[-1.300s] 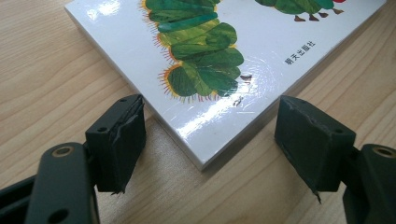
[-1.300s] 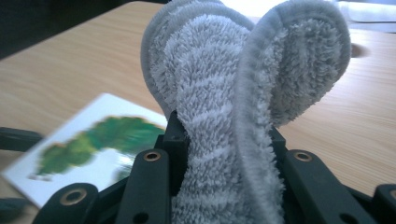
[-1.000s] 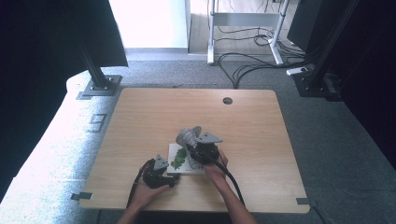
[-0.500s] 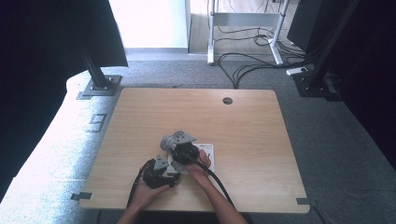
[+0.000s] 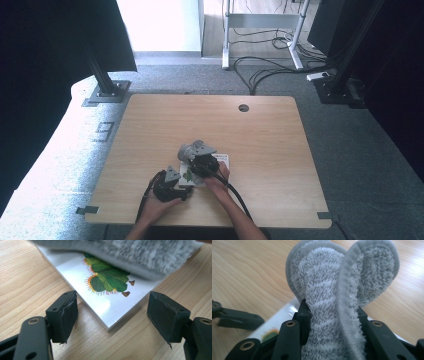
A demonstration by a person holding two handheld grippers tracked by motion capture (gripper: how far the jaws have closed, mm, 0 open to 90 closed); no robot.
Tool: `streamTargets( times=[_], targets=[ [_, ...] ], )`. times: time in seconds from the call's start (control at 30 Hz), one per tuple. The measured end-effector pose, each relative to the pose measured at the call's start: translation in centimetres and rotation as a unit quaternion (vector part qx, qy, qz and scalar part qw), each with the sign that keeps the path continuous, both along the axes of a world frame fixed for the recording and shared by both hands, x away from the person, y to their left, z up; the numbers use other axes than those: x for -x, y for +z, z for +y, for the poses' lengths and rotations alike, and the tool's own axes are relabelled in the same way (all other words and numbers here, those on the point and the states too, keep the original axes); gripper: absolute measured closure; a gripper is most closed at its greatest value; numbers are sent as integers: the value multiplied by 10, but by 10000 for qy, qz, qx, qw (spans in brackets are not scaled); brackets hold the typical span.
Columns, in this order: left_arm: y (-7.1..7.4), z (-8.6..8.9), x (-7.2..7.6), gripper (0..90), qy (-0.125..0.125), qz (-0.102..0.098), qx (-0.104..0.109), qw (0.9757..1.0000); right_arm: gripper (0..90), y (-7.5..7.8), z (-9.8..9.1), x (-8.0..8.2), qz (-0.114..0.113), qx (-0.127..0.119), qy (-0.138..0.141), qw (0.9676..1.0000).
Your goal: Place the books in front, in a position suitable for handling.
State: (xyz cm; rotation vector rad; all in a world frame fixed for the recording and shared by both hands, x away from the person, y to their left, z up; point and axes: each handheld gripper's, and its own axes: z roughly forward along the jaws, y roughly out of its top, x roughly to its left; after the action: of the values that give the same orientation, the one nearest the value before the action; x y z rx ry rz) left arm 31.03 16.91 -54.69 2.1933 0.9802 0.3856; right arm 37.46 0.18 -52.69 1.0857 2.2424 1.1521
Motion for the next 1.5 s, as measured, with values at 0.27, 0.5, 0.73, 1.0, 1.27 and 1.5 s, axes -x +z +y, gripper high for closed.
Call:
streamTargets(
  times=[0.27, 0.5, 0.73, 1.0, 1.27, 1.5],
  targets=[
    [0, 0, 0, 249, 6, -5, 9, 10000, 608, -2, -31, 1, -29, 11, -257, 9997],
    [0, 0, 0, 249, 1, -5, 3, 10000, 602, -5, -63, 2, -41, -49, -635, 9980],
    [0, 0, 0, 249, 4, -8, -1, 10000, 593, -7, -94, -1, 20, -171, -1046, 9944],
    [0, 0, 0, 248, 16, -13, -8, 10000, 597, 7, -78, 7, -481, -435, -1140, 9914],
    [0, -1, 0, 248, 22, -9, -3, 10000, 595, 11, -6, 12, -262, -371, -113, 9989],
    [0, -1, 0, 247, 19, -3, -4, 10000, 587, -5, 26, 14, -143, -169, 106, 9997]
  ],
)
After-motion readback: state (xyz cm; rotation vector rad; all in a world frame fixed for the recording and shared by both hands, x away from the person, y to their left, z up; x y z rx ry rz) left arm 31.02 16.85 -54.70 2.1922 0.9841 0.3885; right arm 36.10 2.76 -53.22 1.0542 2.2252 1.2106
